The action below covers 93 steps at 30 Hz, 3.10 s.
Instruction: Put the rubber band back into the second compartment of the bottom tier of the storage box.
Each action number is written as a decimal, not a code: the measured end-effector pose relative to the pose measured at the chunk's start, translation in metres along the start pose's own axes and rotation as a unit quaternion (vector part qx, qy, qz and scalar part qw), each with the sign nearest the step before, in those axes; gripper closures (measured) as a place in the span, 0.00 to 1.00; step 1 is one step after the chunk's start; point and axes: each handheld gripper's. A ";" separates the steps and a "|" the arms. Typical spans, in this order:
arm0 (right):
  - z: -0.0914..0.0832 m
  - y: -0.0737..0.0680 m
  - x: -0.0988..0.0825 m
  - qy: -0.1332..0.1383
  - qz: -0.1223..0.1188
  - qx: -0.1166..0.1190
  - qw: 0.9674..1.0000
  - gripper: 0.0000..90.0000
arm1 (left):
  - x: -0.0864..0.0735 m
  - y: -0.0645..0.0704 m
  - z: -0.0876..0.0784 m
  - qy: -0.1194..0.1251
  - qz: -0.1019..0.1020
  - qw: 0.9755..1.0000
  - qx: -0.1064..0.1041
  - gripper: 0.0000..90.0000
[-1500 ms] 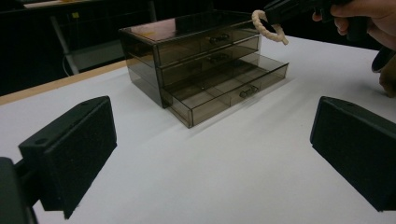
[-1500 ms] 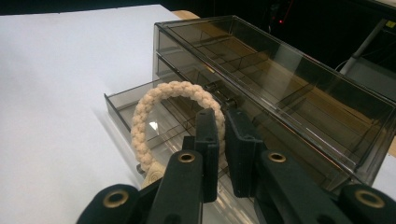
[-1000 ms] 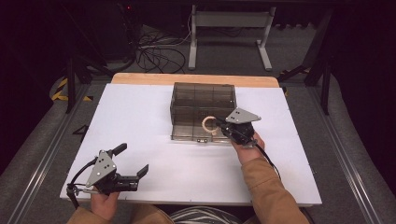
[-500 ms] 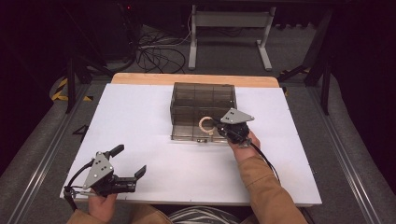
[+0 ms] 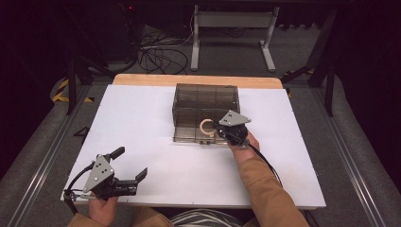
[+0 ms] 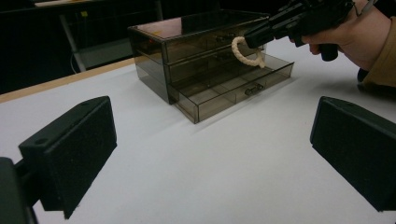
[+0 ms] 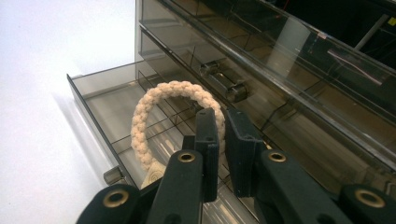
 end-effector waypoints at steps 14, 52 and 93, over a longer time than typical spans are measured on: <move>0.010 -0.003 -0.006 -0.014 -0.008 -0.006 1.000 0.93 | 0.000 0.000 0.001 0.000 0.001 1.000 -0.003 0.01; 0.027 -0.011 -0.015 -0.051 -0.020 0.019 0.998 0.93 | 0.000 -0.001 0.003 -0.005 0.002 1.000 -0.006 0.01; -0.015 -0.017 0.023 0.025 0.023 0.055 0.998 0.24 | 0.001 -0.002 0.003 -0.002 0.003 1.000 -0.008 0.01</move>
Point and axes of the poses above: each handheld gripper's, and its own axes: z roughly forward along the jaws, x roughly out of its top, y roughly to its right, and after that the axes turned 6 degrees about x, right-handed
